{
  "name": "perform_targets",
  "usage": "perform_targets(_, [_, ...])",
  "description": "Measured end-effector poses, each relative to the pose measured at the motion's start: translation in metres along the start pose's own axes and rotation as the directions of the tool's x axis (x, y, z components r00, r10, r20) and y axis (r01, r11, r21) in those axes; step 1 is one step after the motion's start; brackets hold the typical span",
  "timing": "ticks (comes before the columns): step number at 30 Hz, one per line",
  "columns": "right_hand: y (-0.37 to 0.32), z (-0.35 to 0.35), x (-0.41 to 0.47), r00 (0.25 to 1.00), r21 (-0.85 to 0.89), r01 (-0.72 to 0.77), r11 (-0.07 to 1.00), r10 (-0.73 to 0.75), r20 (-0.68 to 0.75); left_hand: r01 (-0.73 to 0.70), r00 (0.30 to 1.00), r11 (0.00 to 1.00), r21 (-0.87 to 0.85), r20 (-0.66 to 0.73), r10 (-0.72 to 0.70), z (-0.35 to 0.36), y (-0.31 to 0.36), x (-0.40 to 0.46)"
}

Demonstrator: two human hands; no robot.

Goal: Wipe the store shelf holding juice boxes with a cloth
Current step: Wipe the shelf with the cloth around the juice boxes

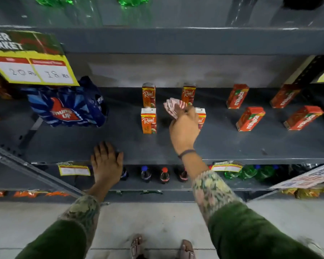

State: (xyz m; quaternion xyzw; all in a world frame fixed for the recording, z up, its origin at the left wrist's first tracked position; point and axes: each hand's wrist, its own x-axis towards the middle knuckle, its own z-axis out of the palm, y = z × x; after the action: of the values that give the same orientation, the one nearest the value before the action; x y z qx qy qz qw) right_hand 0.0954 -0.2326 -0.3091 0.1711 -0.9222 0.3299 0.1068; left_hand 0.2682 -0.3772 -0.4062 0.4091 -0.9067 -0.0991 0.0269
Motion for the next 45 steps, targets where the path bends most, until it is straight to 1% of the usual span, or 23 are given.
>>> perform_targets(2, [-0.013, 0.021, 0.020, 0.996, -0.135, 0.008, 0.991, 0.004, 0.087, -0.003, 1.000, 1.000, -0.013, 0.013, 0.003, 0.001, -0.002, 0.000])
perform_targets(4, [-0.017, 0.042, 0.031, 0.978, -0.223, -0.002, 0.975, 0.048, 0.202, -0.003, 1.000, 1.000, -0.025, 0.020, 0.004, 0.002, -0.004, 0.001])
perform_targets(6, [-0.011, 0.058, 0.032, 0.934, -0.283, -0.024, 0.959, 0.122, 0.336, -0.008, 1.000, 0.998, -0.055, 0.018, 0.009, 0.002, -0.004, 0.001])
perform_targets(8, [-0.003, 0.068, 0.022, 0.900, -0.326, -0.035, 0.945, 0.172, 0.401, -0.007, 1.000, 0.998, -0.060, 0.026, 0.009, 0.002, -0.003, 0.000])
perform_targets(15, [0.002, 0.053, -0.037, 0.901, -0.317, -0.071, 0.946, 0.197, 0.387, -0.021, 0.999, 0.994, -0.108, 0.024, 0.024, 0.003, -0.001, -0.003])
perform_targets(19, [0.007, 0.036, -0.085, 0.914, -0.274, -0.091, 0.957, 0.190, 0.360, -0.016, 0.999, 0.993, -0.114, 0.026, 0.019, 0.003, -0.002, -0.001])
perform_targets(21, [0.009, 0.029, -0.101, 0.906, -0.248, -0.134, 0.959, 0.220, 0.361, -0.011, 0.999, 0.995, -0.104, 0.046, 0.016, 0.002, -0.003, 0.000])
perform_targets(22, [0.010, 0.024, -0.101, 0.911, -0.227, -0.172, 0.959, 0.243, 0.334, -0.011, 0.998, 0.995, -0.104, 0.054, 0.016, 0.002, -0.003, 0.001])
perform_targets(24, [0.012, 0.016, -0.088, 0.950, -0.192, -0.193, 0.962, 0.232, 0.210, -0.015, 0.998, 0.994, -0.112, 0.061, 0.022, 0.002, -0.004, 0.000])
perform_targets(25, [0.013, 0.013, -0.076, 0.968, -0.192, -0.157, 0.969, 0.190, 0.164, -0.018, 0.998, 0.993, -0.115, 0.064, 0.025, 0.002, -0.005, 0.000])
perform_targets(26, [0.012, 0.012, -0.062, 0.976, -0.205, -0.105, 0.973, 0.140, 0.164, -0.019, 0.997, 0.993, -0.115, 0.068, 0.027, 0.001, -0.005, 0.000])
perform_targets(28, [0.009, 0.014, -0.038, 0.957, -0.268, -0.013, 0.963, 0.090, 0.277, -0.023, 0.996, 0.993, -0.120, 0.085, 0.033, 0.000, -0.006, 0.000])
perform_targets(30, [0.008, 0.024, -0.030, 0.899, -0.353, 0.055, 0.934, 0.108, 0.425, -0.027, 0.994, 0.993, -0.111, 0.098, 0.038, -0.002, -0.006, 0.001])
perform_targets(31, [0.009, 0.028, -0.034, 0.878, -0.390, 0.077, 0.918, 0.123, 0.462, -0.029, 0.994, 0.994, -0.103, 0.106, 0.040, -0.002, -0.006, 0.001])
perform_targets(33, [0.013, 0.034, -0.053, 0.887, -0.437, 0.107, 0.893, 0.113, 0.449, -0.029, 0.993, 0.995, -0.098, 0.112, 0.040, -0.002, -0.007, 0.001])
perform_targets(35, [0.014, 0.040, -0.081, 0.909, -0.426, 0.113, 0.898, 0.080, 0.409, -0.033, 0.994, 0.995, -0.098, 0.098, 0.043, -0.001, -0.007, 0.000])
perform_targets(37, [0.003, 0.045, -0.107, 0.896, -0.356, 0.135, 0.925, 0.039, 0.442, -0.044, 0.995, 0.995, -0.087, 0.080, 0.051, -0.001, -0.007, -0.001])
perform_targets(39, [-0.011, 0.048, -0.124, 0.883, -0.241, 0.176, 0.954, -0.045, 0.468, -0.085, 0.995, 0.994, -0.065, 0.047, 0.088, 0.000, -0.011, -0.003])
perform_targets(40, [-0.015, 0.046, -0.127, 0.894, -0.183, 0.187, 0.965, -0.090, 0.438, -0.113, 0.993, 0.992, -0.051, 0.024, 0.114, -0.001, -0.015, -0.005])
perform_targets(42, [-0.015, 0.036, -0.121, 0.960, -0.153, 0.151, 0.977, -0.108, 0.260, -0.158, 0.987, 0.987, -0.013, -0.033, 0.157, -0.004, -0.031, -0.006])
perform_targets(43, [-0.009, 0.030, -0.116, 0.989, -0.174, 0.086, 0.981, -0.064, 0.131, -0.172, 0.983, 0.985, 0.014, -0.068, 0.172, -0.008, -0.043, -0.005])
perform_targets(44, [0.000, 0.023, -0.110, 1.000, -0.195, -0.012, 0.981, 0.015, 0.015, -0.180, 0.978, 0.983, 0.046, -0.099, 0.184, -0.012, -0.056, -0.002])
perform_targets(45, [0.012, 0.017, -0.104, 0.992, -0.206, -0.123, 0.971, 0.113, -0.058, -0.183, 0.974, 0.980, 0.076, -0.120, 0.192, -0.018, -0.069, 0.003])
